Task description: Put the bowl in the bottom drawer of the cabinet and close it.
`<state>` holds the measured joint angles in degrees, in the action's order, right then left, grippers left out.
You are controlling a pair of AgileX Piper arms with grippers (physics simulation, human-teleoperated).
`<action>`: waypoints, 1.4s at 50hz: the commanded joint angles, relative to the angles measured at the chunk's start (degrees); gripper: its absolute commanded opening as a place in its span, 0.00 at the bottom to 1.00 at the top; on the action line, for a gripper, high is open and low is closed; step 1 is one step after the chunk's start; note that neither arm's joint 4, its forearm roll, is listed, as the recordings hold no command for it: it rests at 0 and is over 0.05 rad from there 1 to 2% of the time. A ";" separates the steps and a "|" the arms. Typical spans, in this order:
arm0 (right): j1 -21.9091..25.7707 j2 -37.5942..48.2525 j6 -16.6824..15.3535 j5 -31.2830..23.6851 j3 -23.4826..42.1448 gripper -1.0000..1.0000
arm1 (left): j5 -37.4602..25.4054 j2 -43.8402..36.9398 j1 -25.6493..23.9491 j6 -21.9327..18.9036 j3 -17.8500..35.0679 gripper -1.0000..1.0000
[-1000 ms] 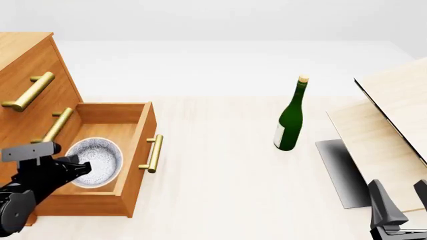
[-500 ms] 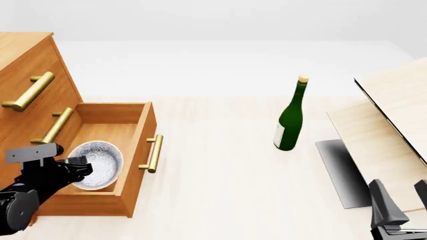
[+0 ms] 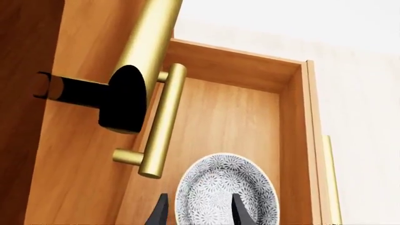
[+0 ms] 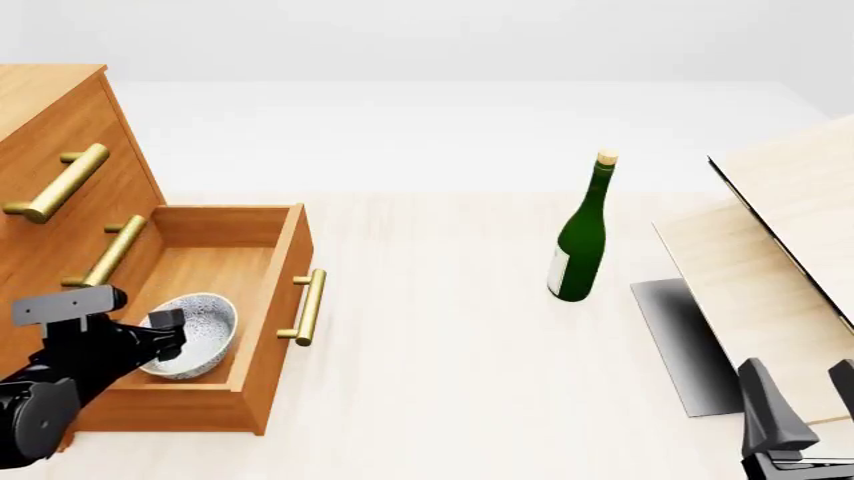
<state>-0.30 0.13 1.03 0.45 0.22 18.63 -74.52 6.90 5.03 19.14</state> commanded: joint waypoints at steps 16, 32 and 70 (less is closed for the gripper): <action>-0.02 0.00 0.07 -0.01 0.00 1.00 | -5.28 6.70 -1.52 0.35 -0.01 1.00; -0.01 -0.01 0.02 0.03 0.00 1.00 | -9.16 11.07 -2.32 1.00 0.36 1.00; -0.03 0.00 0.14 -0.02 0.00 1.00 | -19.71 24.30 -5.22 0.80 1.55 1.00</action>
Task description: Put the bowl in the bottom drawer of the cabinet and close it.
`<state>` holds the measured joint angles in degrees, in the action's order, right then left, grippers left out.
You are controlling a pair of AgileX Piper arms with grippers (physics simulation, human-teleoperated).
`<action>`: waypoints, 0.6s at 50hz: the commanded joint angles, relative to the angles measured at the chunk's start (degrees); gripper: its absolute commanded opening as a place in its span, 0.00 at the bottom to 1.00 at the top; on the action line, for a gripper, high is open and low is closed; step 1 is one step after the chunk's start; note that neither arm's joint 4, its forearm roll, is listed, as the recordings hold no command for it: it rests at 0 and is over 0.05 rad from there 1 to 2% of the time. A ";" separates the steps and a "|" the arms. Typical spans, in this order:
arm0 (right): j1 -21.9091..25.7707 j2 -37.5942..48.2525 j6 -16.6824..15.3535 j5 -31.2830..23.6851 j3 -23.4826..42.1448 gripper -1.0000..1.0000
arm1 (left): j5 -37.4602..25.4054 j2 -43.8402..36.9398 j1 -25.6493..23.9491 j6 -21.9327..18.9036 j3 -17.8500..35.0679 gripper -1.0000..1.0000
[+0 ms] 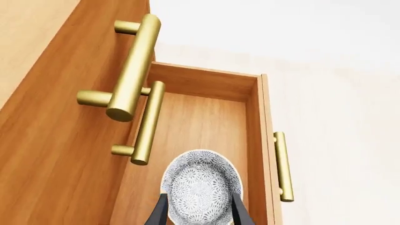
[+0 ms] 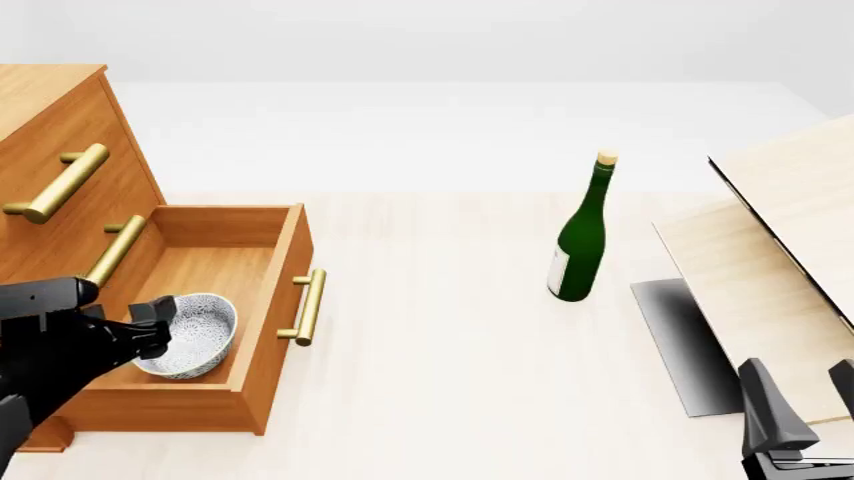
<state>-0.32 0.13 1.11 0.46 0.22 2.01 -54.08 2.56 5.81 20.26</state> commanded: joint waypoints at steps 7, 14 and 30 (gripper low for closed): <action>0.00 -0.01 -0.01 0.02 0.00 1.00 | -5.62 6.79 -1.40 0.11 1.17 1.00; -0.01 0.00 0.02 0.00 0.00 1.00 | -8.07 9.53 -2.37 0.20 1.82 1.00; -0.01 -0.01 -0.03 0.05 0.00 1.00 | -9.77 11.47 -5.81 -0.02 2.62 1.00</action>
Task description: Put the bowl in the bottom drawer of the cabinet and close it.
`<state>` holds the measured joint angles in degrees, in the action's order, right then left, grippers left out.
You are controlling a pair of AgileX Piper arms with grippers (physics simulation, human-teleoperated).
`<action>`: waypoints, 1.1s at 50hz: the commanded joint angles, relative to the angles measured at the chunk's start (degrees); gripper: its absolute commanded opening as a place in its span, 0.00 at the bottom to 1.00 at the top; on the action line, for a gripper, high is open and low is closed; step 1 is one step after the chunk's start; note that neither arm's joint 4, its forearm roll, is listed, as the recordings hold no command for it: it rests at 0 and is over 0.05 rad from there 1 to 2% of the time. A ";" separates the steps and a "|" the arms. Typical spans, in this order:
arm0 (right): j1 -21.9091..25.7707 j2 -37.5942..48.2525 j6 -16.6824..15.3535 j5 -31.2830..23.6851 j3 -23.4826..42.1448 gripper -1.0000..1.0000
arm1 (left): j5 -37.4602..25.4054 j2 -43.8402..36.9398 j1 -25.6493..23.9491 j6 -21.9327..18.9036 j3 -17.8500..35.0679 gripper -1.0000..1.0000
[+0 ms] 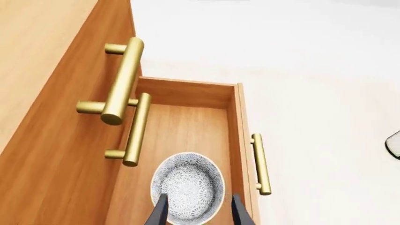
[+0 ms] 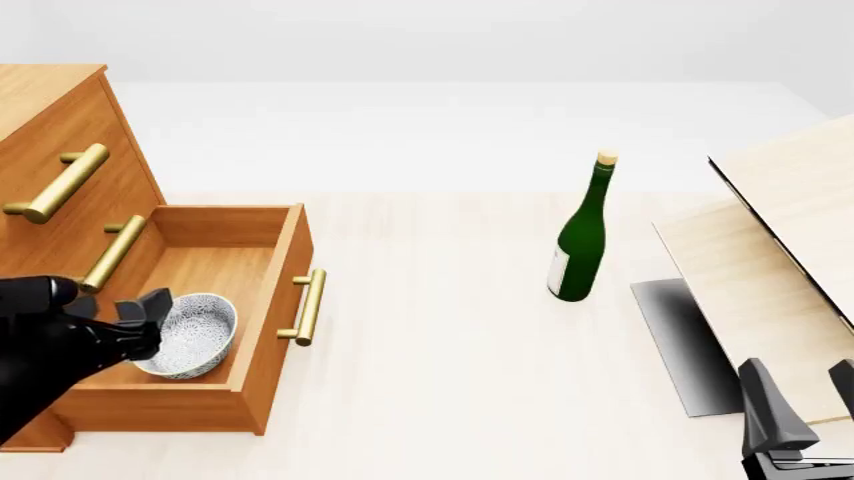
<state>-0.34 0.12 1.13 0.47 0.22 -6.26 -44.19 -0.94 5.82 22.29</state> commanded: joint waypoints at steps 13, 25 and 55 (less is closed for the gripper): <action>-0.02 0.00 0.06 -0.02 0.00 1.00 | -2.68 1.44 -7.07 0.71 2.11 1.00; -0.03 0.01 0.12 -0.04 0.00 1.00 | -3.11 0.95 -11.53 2.36 3.30 1.00; -0.02 0.00 0.05 0.02 0.00 1.00 | -3.69 -0.26 -21.97 5.42 5.43 1.00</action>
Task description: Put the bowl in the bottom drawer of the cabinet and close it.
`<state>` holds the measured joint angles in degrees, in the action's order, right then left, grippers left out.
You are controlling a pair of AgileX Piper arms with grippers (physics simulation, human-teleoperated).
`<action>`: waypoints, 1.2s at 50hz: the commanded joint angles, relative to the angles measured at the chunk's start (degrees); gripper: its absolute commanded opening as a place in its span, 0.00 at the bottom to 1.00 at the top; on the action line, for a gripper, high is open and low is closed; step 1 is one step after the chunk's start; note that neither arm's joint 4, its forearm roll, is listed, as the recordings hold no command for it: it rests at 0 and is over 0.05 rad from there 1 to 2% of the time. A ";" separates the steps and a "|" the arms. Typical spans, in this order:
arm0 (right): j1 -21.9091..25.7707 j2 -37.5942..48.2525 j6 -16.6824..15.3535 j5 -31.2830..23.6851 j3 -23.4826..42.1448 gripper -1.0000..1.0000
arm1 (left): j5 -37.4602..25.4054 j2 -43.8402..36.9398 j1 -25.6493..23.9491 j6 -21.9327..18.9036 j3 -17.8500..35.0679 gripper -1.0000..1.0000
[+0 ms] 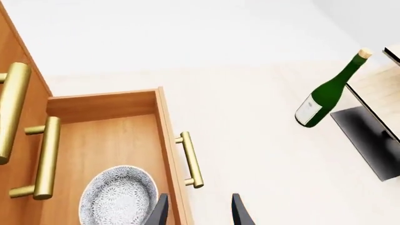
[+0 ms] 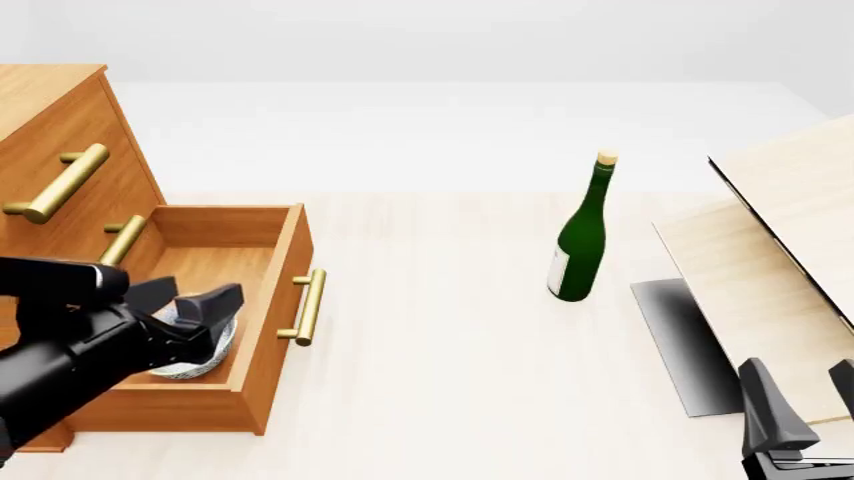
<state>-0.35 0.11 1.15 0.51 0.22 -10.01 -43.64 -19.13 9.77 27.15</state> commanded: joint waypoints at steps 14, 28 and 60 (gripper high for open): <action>0.00 0.00 0.04 -0.02 0.00 1.00 | 0.83 -2.17 -8.25 3.36 1.10 1.00; -0.01 0.00 0.04 -0.01 0.00 1.00 | 1.65 -4.36 -13.12 5.96 2.34 1.00; -0.02 -0.01 0.04 0.03 0.00 1.00 | 8.56 -14.45 -20.61 16.90 2.76 1.00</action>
<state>-0.36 0.11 1.18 0.53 0.21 -3.41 -55.17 -37.86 23.77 29.87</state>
